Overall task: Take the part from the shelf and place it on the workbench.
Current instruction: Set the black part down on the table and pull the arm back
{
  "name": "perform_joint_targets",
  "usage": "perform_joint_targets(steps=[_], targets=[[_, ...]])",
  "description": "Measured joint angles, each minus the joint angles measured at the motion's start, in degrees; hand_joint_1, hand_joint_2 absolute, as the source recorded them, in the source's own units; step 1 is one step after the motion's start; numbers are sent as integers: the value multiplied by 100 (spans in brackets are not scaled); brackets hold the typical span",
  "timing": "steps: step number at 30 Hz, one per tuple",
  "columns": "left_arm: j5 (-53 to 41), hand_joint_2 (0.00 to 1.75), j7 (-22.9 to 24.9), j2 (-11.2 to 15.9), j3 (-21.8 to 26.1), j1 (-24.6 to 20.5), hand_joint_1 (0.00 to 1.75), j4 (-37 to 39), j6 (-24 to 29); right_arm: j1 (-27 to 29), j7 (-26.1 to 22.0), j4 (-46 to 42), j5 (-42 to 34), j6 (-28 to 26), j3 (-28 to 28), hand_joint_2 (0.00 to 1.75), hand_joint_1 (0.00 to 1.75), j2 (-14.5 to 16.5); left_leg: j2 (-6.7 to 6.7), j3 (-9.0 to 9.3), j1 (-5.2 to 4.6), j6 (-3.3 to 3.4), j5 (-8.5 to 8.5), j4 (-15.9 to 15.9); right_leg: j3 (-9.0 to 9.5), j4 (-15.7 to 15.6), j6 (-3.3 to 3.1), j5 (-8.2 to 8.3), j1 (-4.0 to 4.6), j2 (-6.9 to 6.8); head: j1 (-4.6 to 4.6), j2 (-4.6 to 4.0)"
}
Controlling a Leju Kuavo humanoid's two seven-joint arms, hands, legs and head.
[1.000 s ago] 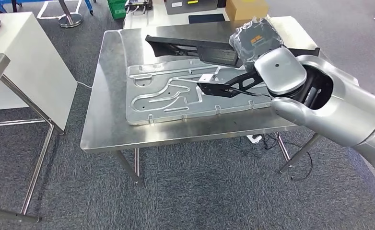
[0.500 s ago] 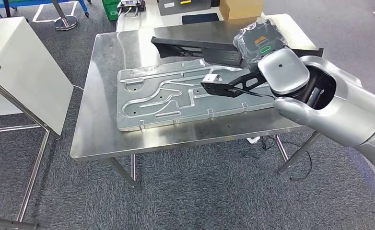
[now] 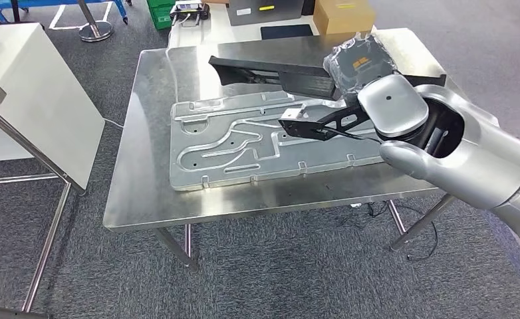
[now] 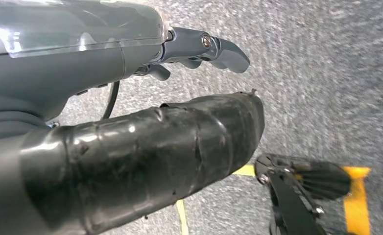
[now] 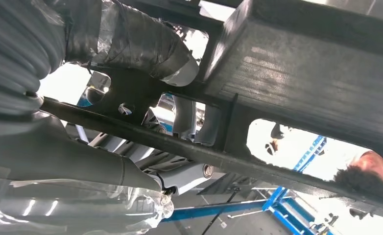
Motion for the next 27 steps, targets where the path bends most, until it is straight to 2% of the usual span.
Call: perform_joint_targets(steps=[2,4,6,7,9,10,11,12,14,15,16,18,20,21,23,25,26,27], targets=[[0,0,1,16,-8,-4,0,1,-6,32,-1,-12,1,-19,-6,175,175,-13,-9,-40,-17,-57,-77,89,60,-107,-56,-55,23,14,-5,0],[1,0,0,14,-20,-5,0,1,-9,57,-1,-20,1,-27,-8,175,175,-17,-7,-37,-9,-78,-115,106,63,-117,-128,-82,18,25,-22,-1],[2,0,-1,14,-30,-8,0,1,-8,61,0,-25,7,-33,-11,175,175,-20,3,-125,6,-125,-244,322,107,-133,-186,-109,0,29,-37,-1],[2,0,0,16,-36,-11,0,1,-6,64,-1,-27,11,-36,-13,175,175,-21,8,-261,17,-157,-361,590,130,-140,-208,-124,0,30,-42,-1],[1,0,1,21,-48,-15,0,1,-3,89,0,-29,24,-40,-14,175,175,-21,12,-707,34,-195,-593,1335,170,-145,-233,-162,9,33,-47,-1],[0,0,4,22,-52,-13,0,1,-4,114,0,-30,28,-41,-14,175,175,-21,12,-908,37,-196,-613,1601,195,-145,-239,-186,18,34,-47,-1],[0,0,8,22,-54,-8,0,1,-5,140,0,-30,32,-43,-14,175,175,-21,11,-1023,37,-184,-527,1678,228,-145,-241,-214,28,36,-47,-1],[0,0,12,22,-54,-3,0,1,-5,160,-1,-30,33,-45,-14,175,175,-21,11,-1024,35,-157,-329,1526,271,-146,-242,-242,41,37,-46,-1],[0,0,16,32,-56,2,0,1,-1,175,-2,-29,43,-67,-14,175,175,-21,9,-779,12,-70,166,806,368,-163,-242,-299,60,39,-39,-1],[-1,0,16,42,-59,4,0,1,4,180,-2,-28,52,-91,-14,175,175,-21,9,-647,-10,-24,323,490,402,-182,-234,-316,62,41,-35,-1],[-4,0,11,52,-63,-1,0,1,8,192,-2,-27,63,-120,-14,175,175,-21,8,-545,-38,18,386,263,419,-204,-219,-322,56,44,-33,-1],[-12,0,-9,71,-73,-22,0,1,10,247,-2,-20,83,-186,-14,175,175,-19,10,-457,-88,73,348,85,430,-265,-165,-312,34,49,-37,-1],[-15,0,-30,85,-79,-36,0,1,10,312,-2,-5,102,-244,-14,175,175,-14,21,-325,-72,103,359,-118,447,-279,-108,-330,29,34,-31,0],[-15,0,-35,89,-80,-34,0,1,9,329,-2,5,112,-269,-14,175,175,-11,30,-248,-58,116,375,-212,416,-190,-92,-379,38,24,-21,0],[-14,0,-39,86,-82,-34,0,1,7,350,-2,22,128,-315,-14,175,175,-6,47,-135,-49,138,370,-304,145,340,-78,-593,53,5,-5,-1],[-14,0,-49,85,-84,-44,0,1,0,389,-3,36,133,-336,-14,175,175,-1,39,-88,-45,159,311,-286,-266,985,-55,-768,54,2,-3,-1],[-15,0,-57,85,-85,-46,0,1,-6,416,-5,44,133,-341,-13,175,175,0,26,-66,-39,155,271,-262,-385,1102,-39,-721,49,1,-3,-1],[-15,0,-67,83,-85,-44,0,1,-14,438,-7,54,133,-345,-13,175,175,2,11,-42,-29,140,223,-226,-405,1021,-22,-571,41,-3,-2,-1]])
